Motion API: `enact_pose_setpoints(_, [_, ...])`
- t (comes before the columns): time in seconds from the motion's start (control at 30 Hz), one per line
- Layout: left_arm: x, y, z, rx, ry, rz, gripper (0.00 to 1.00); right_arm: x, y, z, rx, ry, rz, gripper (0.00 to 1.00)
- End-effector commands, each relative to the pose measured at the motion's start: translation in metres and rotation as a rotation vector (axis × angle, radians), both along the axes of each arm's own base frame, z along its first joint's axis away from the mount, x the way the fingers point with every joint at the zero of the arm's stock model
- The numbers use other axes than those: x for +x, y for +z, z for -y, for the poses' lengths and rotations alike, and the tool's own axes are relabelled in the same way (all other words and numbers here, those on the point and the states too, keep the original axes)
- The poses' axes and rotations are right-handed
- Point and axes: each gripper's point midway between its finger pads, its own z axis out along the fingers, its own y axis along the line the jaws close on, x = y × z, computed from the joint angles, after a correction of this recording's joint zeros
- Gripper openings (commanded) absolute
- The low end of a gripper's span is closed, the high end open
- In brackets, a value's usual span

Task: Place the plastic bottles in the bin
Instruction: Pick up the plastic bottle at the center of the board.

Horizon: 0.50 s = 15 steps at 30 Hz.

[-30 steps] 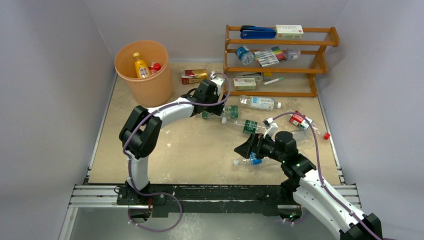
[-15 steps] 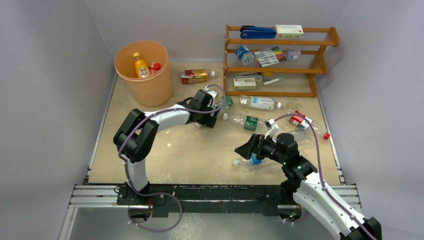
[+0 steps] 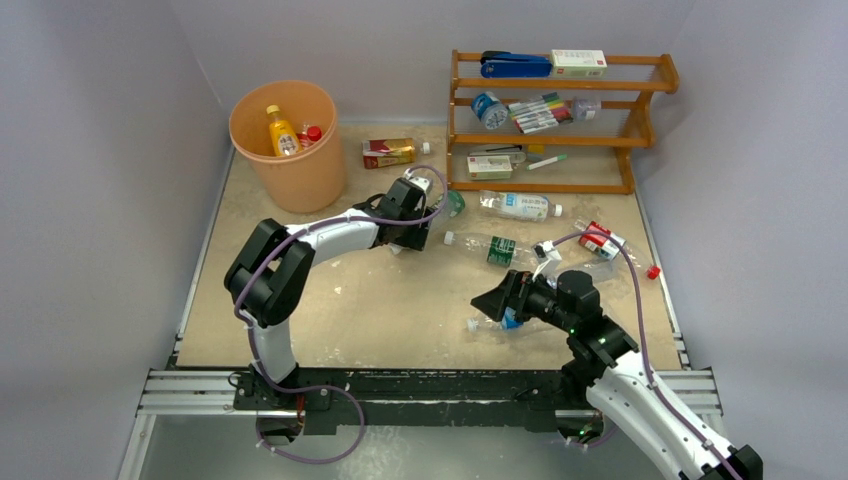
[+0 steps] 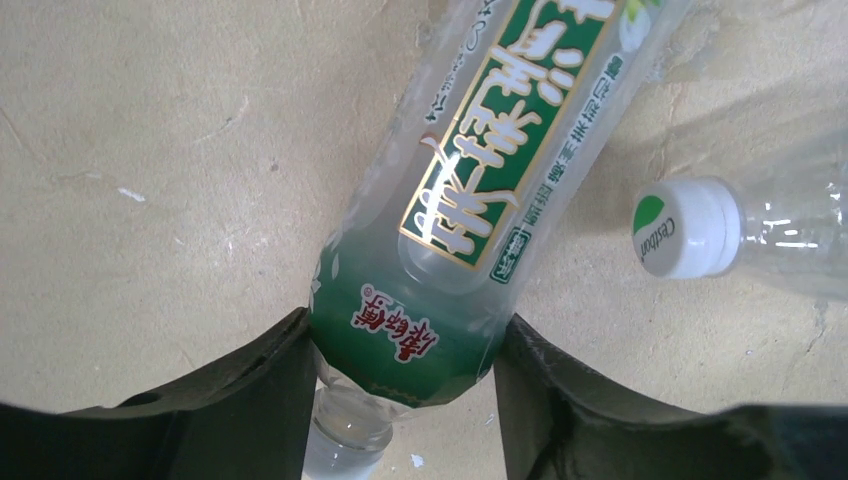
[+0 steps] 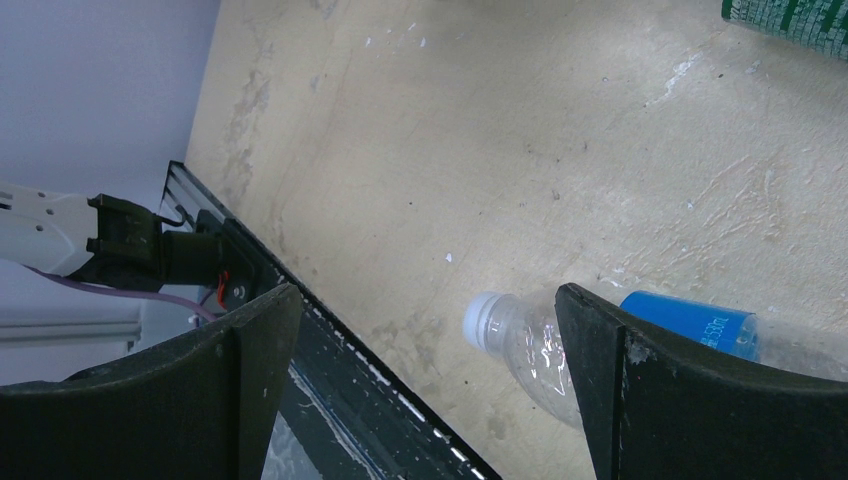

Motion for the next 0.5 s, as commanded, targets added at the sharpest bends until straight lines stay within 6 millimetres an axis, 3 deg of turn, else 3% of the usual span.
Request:
enact_pose_setpoints(0.0, [0.007,0.028,0.004,-0.036,0.039,0.053,0.49,0.005,0.010,-0.002,0.015,-0.003,0.022,1.00])
enact_pose_setpoints(0.17, [-0.005,0.041,-0.005,-0.040,0.041,0.058,0.49,0.003,0.009,-0.002,0.010,0.006,0.012,1.00])
enact_pose_setpoints(0.47, [-0.019,0.084,-0.022,-0.070,0.074,0.123,0.49,0.010,0.010,-0.008,0.025,0.008,0.016,1.00])
